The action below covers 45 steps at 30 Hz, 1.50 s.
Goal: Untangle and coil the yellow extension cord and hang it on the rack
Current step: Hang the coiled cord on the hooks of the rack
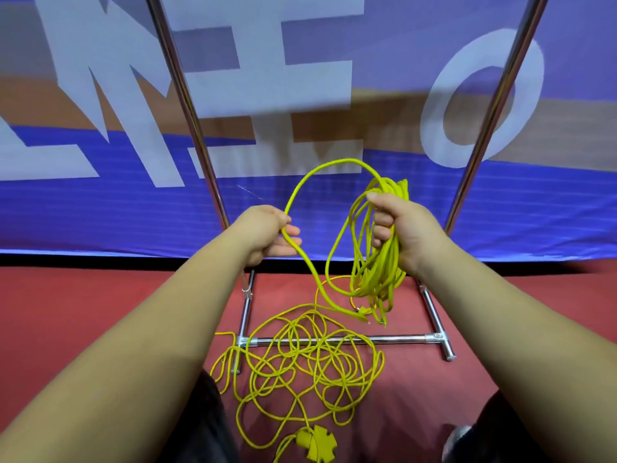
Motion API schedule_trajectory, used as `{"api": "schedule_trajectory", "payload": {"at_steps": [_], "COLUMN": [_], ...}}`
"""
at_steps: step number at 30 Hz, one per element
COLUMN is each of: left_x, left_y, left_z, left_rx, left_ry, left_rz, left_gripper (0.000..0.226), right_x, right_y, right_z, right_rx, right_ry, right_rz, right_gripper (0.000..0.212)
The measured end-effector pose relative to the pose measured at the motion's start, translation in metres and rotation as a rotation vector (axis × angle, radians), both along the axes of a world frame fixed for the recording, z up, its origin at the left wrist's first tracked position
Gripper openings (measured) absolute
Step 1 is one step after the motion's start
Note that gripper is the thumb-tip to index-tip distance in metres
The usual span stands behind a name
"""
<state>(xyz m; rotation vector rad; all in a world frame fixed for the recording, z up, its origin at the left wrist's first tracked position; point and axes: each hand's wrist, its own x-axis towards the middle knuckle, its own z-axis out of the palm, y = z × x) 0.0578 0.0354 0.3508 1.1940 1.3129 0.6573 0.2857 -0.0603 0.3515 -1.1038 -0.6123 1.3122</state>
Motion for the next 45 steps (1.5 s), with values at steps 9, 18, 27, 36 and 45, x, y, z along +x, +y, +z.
{"api": "schedule_trajectory", "payload": {"at_steps": [9, 18, 27, 36, 45], "left_x": [0.002, -0.005, -0.005, 0.008, 0.037], "left_y": [-0.004, 0.001, 0.003, -0.048, -0.07], "left_z": [0.018, 0.019, 0.018, -0.014, -0.054], "left_rx": [-0.017, -0.124, -0.015, -0.016, 0.139], "left_ry": [-0.252, -0.396, -0.284, 0.459, 0.31], "left_rz": [0.066, 0.262, 0.24, -0.695, -0.489], "left_gripper": [0.025, 0.019, 0.043, 0.028, 0.027], "right_x": [-0.038, -0.056, -0.059, -0.042, -0.024], "right_y": [-0.006, -0.008, -0.001, 0.016, 0.02], "right_z": [-0.019, -0.032, -0.041, -0.041, -0.037], "right_rx": [0.063, -0.033, -0.012, -0.009, -0.042], "right_ry": [-0.159, -0.23, -0.28, -0.14, -0.068], "right_rz": [0.138, 0.254, 0.22, -0.08, -0.231], "right_gripper": [0.018, 0.039, 0.03, 0.049, 0.031]}}
